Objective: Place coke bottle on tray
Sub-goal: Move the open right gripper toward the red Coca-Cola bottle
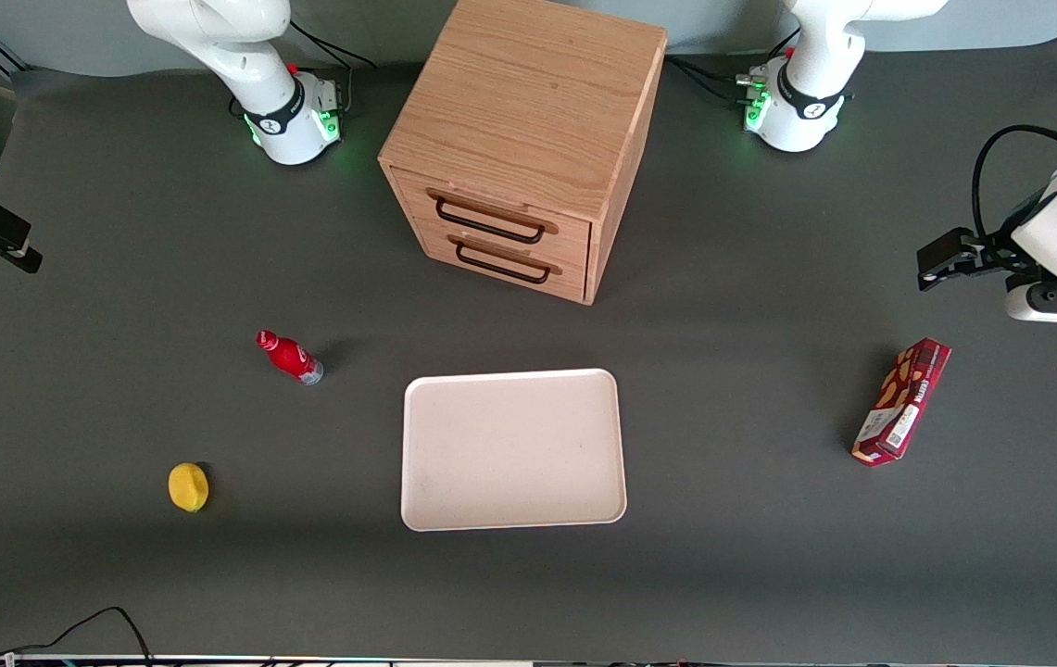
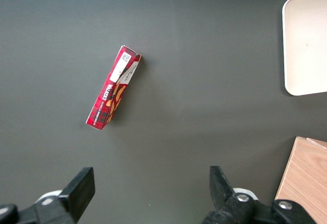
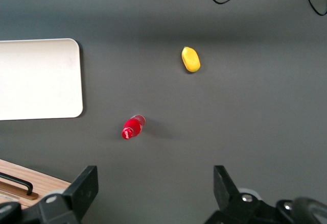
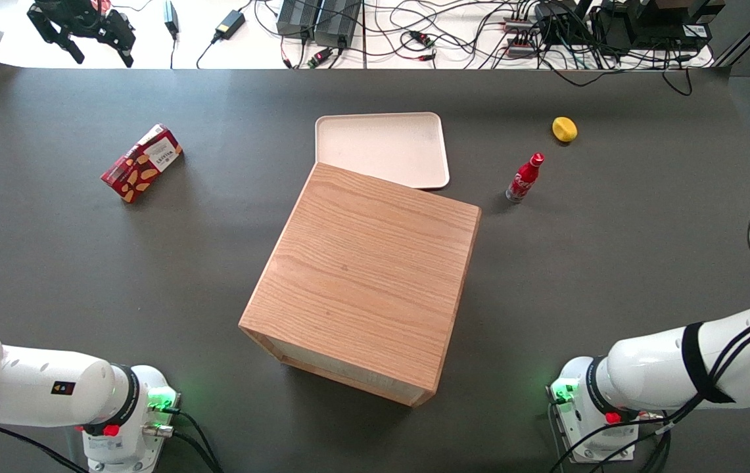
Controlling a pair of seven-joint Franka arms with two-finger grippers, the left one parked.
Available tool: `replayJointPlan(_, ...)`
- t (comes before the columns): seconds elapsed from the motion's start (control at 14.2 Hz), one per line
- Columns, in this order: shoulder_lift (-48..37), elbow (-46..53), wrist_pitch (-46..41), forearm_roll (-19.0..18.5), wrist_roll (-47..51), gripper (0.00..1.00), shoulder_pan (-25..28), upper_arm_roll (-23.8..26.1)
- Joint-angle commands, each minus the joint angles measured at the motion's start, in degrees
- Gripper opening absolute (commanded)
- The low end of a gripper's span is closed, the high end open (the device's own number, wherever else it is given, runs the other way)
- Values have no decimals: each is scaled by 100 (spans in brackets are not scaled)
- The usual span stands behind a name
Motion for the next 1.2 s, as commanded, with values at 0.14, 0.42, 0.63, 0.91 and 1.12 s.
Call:
replayJointPlan(0.14,20,258,-220,70,926,100,96,139)
replayJointPlan(0.42,37,187,-290,52,1296,100,114,376)
replayJointPlan(0.63,291,56,-282,157,1297,100,272,446)
replayJointPlan(0.91,670,-470,278,632,1227,100,263,499)
replayJointPlan(1.12,679,-1251,1157,597,1174,100,307,499)
